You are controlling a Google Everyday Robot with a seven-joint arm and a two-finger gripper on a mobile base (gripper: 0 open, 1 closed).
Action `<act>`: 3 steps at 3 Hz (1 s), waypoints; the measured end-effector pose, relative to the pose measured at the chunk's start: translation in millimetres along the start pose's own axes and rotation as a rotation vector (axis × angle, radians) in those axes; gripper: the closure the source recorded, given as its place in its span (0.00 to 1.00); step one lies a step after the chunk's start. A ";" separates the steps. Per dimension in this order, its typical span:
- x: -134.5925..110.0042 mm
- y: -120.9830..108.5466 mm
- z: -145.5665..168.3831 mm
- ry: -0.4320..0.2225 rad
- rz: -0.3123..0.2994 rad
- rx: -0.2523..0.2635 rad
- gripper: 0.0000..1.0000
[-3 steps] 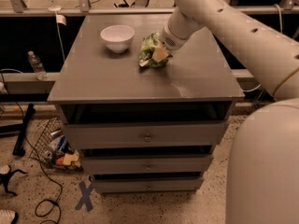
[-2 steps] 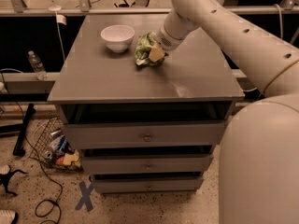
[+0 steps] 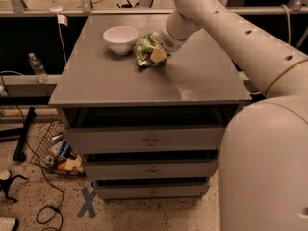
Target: Move green jalapeno chip bag near white bowl
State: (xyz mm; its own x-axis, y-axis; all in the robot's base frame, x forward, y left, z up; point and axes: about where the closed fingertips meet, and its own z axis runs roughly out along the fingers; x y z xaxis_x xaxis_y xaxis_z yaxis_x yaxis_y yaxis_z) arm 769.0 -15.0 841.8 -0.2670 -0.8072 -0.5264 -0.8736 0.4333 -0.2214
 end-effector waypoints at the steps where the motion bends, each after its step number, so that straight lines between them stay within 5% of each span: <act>1: 0.0 0.0 0.0 0.000 0.000 0.000 1.00; 2: -27.2 -6.3 19.6 -0.060 0.000 -0.043 0.75; 3: -27.2 -5.7 20.8 -0.059 0.000 -0.045 0.44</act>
Offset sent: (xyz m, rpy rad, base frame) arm 0.0655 0.0733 0.0078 0.1806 0.0234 0.1065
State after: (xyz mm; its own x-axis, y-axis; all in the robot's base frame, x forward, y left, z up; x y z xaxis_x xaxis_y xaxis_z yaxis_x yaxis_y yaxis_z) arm 789.8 12.8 840.2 -0.2441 -0.7816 -0.5740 -0.8912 0.4142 -0.1850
